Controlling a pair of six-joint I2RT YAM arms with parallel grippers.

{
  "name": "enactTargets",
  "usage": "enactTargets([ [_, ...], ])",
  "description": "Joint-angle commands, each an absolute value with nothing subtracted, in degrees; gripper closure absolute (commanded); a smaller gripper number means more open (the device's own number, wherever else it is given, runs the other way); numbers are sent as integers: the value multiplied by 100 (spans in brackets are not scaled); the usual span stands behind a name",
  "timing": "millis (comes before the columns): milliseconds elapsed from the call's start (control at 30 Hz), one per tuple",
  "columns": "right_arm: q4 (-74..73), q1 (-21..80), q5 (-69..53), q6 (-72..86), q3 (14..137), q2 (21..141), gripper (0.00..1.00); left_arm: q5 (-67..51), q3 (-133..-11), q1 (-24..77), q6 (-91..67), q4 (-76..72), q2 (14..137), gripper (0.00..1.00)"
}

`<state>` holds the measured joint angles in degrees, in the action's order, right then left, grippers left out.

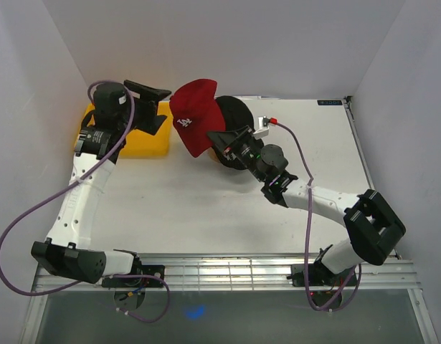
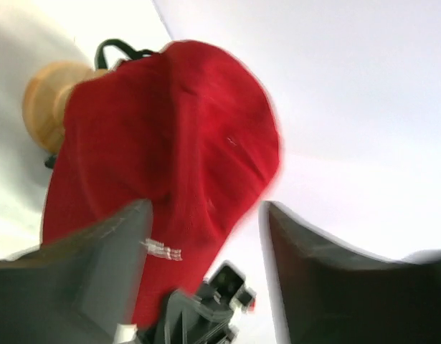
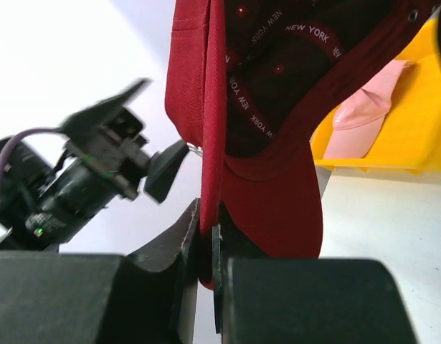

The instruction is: Stack the hats

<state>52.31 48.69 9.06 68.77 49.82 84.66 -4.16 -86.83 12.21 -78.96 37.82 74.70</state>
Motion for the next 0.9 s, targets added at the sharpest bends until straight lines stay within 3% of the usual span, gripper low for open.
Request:
enactTargets([
  [0, 5176, 4475, 300, 7609, 5141, 8297, 92, -694, -9489, 1003, -7059, 3867, 7496, 11],
  [67, 5142, 4159, -172, 7865, 5211, 8314, 92, -834, -10034, 819, -6551, 4217, 7872, 2],
  [200, 5370, 3666, -825, 8498, 5510, 8559, 92, -634, -11109, 729, -6003, 4746, 8139, 2],
  [600, 6301, 2716, -1705, 10326, 5950, 9219, 92, -712, -10046, 615, -5695, 4289, 7550, 2],
  [867, 6740, 2215, -1775, 10748, 5248, 8947, 92, -729, -9809, 606, -5555, 4237, 7471, 2],
])
